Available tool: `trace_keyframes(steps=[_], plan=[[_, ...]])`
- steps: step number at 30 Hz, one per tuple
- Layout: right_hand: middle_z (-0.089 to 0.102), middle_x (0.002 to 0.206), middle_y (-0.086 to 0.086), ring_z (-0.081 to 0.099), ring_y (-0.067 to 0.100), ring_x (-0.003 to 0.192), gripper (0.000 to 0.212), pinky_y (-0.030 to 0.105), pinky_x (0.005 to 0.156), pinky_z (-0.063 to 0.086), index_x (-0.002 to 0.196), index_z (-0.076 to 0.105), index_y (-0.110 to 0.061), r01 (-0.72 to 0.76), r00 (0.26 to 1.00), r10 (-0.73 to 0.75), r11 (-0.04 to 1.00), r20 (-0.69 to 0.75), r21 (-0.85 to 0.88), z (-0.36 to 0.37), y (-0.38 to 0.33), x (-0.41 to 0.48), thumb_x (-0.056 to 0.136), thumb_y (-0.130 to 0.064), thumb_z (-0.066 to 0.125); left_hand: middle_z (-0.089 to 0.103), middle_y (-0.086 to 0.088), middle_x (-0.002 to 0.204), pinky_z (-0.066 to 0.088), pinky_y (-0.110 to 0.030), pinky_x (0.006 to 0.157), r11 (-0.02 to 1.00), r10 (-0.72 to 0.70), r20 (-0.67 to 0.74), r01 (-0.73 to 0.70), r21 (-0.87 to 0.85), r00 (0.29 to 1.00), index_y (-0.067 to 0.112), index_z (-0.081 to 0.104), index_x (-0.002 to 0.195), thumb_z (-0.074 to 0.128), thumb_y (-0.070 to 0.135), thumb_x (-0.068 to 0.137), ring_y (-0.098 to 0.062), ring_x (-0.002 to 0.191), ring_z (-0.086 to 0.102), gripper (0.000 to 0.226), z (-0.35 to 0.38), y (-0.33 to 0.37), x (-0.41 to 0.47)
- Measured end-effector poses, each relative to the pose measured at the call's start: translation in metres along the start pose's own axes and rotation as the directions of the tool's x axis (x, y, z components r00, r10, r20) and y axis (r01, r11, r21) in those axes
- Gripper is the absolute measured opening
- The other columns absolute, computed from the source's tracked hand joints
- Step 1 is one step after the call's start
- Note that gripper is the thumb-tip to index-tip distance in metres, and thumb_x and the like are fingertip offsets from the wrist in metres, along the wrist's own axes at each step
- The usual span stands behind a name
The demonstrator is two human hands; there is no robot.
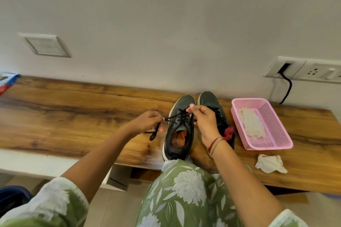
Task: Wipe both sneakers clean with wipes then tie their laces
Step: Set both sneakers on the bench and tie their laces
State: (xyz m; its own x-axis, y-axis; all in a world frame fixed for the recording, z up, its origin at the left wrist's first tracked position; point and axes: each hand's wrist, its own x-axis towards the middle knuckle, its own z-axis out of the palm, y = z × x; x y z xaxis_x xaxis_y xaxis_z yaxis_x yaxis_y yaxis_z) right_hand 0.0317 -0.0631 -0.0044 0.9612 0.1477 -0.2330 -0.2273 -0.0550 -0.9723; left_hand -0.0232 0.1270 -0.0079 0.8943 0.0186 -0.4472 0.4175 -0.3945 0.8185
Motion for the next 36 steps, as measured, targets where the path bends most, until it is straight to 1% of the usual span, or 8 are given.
trace_keyframes(steps=[3,10,17,22,28,31,33,36], plan=[[0.069,0.083,-0.003,0.061,-0.004,0.073,0.016,0.013,0.067,0.043,0.086,0.065,-0.014,0.089,0.994,-0.089,0.996,0.070,0.016,-0.004,-0.024,-0.007,0.095,-0.022,0.055,0.062,0.006,0.063,0.046,-0.014,0.060,0.989,0.035,0.029,-0.039,0.144,0.999,0.002,0.065,0.091,0.060,0.020,0.093,-0.001,0.056,0.056,0.019,-0.020,0.029,-0.012],[0.068,0.079,0.002,0.061,-0.002,0.061,0.021,0.011,0.054,0.043,0.085,0.061,-0.012,0.219,0.956,-0.223,0.975,0.190,0.040,-0.017,-0.085,-0.023,0.099,-0.018,0.046,0.064,0.003,0.064,0.050,-0.013,0.064,0.906,0.149,-0.015,-0.130,0.402,0.989,0.012,0.070,0.081,0.064,0.016,0.091,-0.003,0.060,0.061,0.013,-0.057,0.115,-0.037],[0.067,0.074,-0.005,0.058,0.001,0.058,0.013,0.012,0.051,0.040,0.090,0.067,-0.013,0.326,0.930,-0.323,0.945,0.178,0.012,-0.025,-0.141,-0.034,0.095,-0.017,0.056,0.070,-0.006,0.087,0.054,-0.016,0.068,0.874,0.217,-0.003,-0.193,0.445,0.976,0.006,0.072,0.097,0.061,0.013,0.093,-0.007,0.069,0.064,0.013,-0.067,0.171,-0.052],[0.066,0.074,0.000,0.051,0.002,0.052,0.016,0.014,0.047,0.038,0.102,0.070,-0.004,0.313,0.935,-0.276,0.938,0.224,-0.151,-0.018,-0.148,-0.029,0.092,-0.011,0.059,0.070,0.003,0.084,0.047,-0.007,0.061,0.729,0.373,0.071,-0.340,0.594,0.925,0.014,0.072,0.098,0.065,0.018,0.091,0.004,0.063,0.064,0.011,-0.062,0.208,-0.069],[0.055,0.068,0.003,0.040,0.005,0.050,0.022,0.015,0.043,0.030,0.105,0.068,-0.007,0.262,0.812,-0.105,0.944,0.573,-0.199,-0.011,-0.168,-0.033,0.094,-0.001,0.049,0.069,0.008,0.080,0.045,-0.005,0.059,0.563,0.566,0.044,-0.424,0.709,0.823,0.015,0.074,0.095,0.067,0.018,0.089,0.003,0.062,0.062,0.010,-0.062,0.239,-0.073],[0.049,0.064,-0.001,0.038,0.004,0.049,0.017,0.016,0.044,0.029,0.095,0.069,-0.008,0.258,0.815,-0.123,0.952,0.566,-0.164,-0.019,-0.168,-0.032,0.096,-0.012,0.052,0.071,0.004,0.091,0.051,-0.015,0.076,0.600,0.641,-0.036,-0.471,0.647,0.766,0.015,0.072,0.103,0.068,0.022,0.089,-0.004,0.081,0.066,0.016,-0.058,0.241,-0.067],[0.049,0.061,-0.002,0.040,0.004,0.050,0.022,0.015,0.044,0.032,0.089,0.067,-0.007,0.239,0.836,-0.143,0.964,0.530,-0.117,-0.023,-0.166,-0.031,0.097,-0.017,0.051,0.068,0.002,0.097,0.050,-0.022,0.083,0.751,0.619,-0.222,-0.486,0.446,0.753,0.017,0.064,0.113,0.063,0.032,0.091,-0.007,0.091,0.064,0.026,-0.053,0.231,-0.058],[0.051,0.062,-0.003,0.044,0.006,0.054,0.025,0.016,0.047,0.036,0.086,0.066,-0.007,0.228,0.850,-0.157,0.970,0.503,-0.084,-0.025,-0.165,-0.029,0.099,-0.017,0.047,0.064,-0.002,0.102,0.050,-0.034,0.092,0.936,0.331,-0.246,-0.350,-0.038,0.911,0.017,0.057,0.111,0.037,0.044,0.101,-0.020,0.104,0.062,0.035,-0.040,0.202,-0.042]])
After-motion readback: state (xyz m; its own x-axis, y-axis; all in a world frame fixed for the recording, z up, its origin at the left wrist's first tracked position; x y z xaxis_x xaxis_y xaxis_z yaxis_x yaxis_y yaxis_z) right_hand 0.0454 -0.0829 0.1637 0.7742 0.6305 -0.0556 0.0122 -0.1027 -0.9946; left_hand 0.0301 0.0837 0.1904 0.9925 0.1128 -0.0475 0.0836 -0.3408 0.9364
